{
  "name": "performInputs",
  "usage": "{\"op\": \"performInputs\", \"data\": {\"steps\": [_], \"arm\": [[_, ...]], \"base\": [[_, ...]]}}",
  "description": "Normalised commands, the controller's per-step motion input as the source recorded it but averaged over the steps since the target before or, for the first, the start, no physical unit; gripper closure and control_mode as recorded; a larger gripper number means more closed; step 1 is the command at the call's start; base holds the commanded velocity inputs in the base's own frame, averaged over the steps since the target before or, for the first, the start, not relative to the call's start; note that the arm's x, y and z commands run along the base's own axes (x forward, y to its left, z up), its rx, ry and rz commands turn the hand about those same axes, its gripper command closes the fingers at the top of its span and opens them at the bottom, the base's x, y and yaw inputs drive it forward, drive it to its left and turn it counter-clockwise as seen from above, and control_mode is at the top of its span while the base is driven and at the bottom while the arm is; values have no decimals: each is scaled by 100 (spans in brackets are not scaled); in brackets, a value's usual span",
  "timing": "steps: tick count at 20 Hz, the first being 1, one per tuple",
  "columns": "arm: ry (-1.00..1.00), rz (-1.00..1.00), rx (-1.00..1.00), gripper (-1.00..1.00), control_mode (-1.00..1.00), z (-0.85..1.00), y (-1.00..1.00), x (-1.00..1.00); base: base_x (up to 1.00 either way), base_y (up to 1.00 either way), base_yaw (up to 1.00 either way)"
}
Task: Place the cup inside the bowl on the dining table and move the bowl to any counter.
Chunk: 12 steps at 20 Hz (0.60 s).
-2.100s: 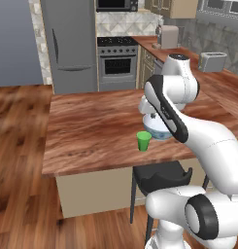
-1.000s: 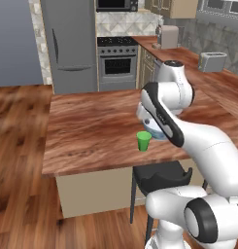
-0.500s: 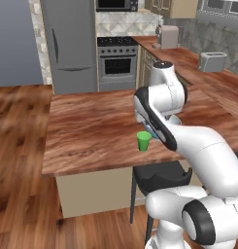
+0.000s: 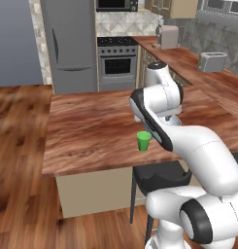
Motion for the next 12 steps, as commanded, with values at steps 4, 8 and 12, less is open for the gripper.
{"op": "performInputs", "data": {"steps": [4,8,12], "arm": [[-2,-10,2,-100,-100,0,0,16],[-2,-3,8,-100,-100,0,0,9],[0,0,10,-100,-100,0,0,14]], "base": [[0,0,0],[0,0,0],[0,0,0]]}}
